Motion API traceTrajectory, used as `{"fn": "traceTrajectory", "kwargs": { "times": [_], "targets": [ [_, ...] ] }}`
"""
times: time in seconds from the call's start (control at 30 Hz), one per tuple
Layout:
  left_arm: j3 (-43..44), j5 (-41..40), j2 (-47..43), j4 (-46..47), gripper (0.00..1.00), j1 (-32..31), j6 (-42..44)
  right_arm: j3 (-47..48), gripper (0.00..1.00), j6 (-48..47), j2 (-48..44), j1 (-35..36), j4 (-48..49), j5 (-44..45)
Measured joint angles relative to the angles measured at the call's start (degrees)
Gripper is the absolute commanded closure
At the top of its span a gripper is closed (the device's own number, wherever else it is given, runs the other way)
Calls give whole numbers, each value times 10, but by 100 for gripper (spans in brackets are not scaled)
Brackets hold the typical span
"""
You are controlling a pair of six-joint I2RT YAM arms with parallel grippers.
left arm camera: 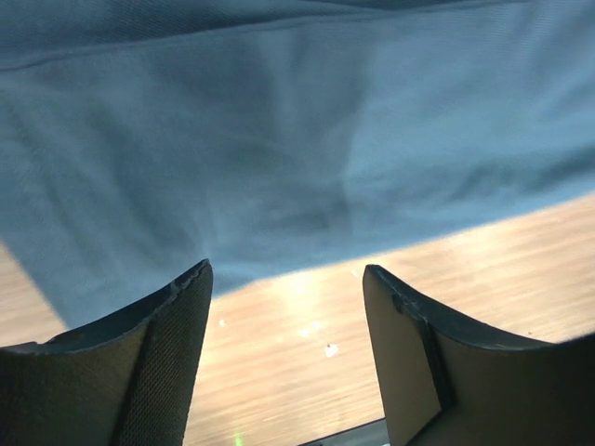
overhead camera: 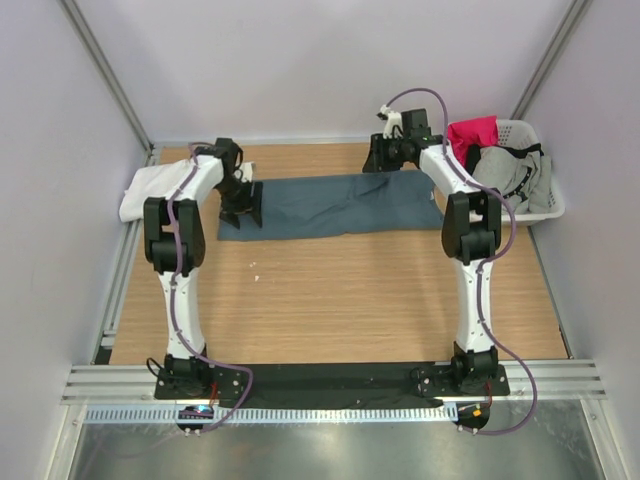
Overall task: Fold and stack the t-shirts
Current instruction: Fold the tshirt
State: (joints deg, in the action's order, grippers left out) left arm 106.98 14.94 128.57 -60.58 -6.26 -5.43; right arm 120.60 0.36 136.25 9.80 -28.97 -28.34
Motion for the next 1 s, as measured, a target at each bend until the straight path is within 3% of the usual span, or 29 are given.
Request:
{"fn": "traceTrajectory", "kwargs": {
  "times": [0.27, 0.47, 0.63, 1.0],
  "targets": [
    [59, -3, -66, -4, 29, -4, 19, -99, 55, 45, -85, -37, 17, -2],
    [42, -2, -67, -4, 30, -5, 19, -174, 55, 75, -90, -45, 29, -19],
    [6, -2, -67, -4, 30, -9, 18, -169, 56, 78, -46, -40, 28, -21],
    [-66, -15, -72, -1, 30, -16, 19, -61, 56, 86, 26, -38, 39, -24]
  ]
}}
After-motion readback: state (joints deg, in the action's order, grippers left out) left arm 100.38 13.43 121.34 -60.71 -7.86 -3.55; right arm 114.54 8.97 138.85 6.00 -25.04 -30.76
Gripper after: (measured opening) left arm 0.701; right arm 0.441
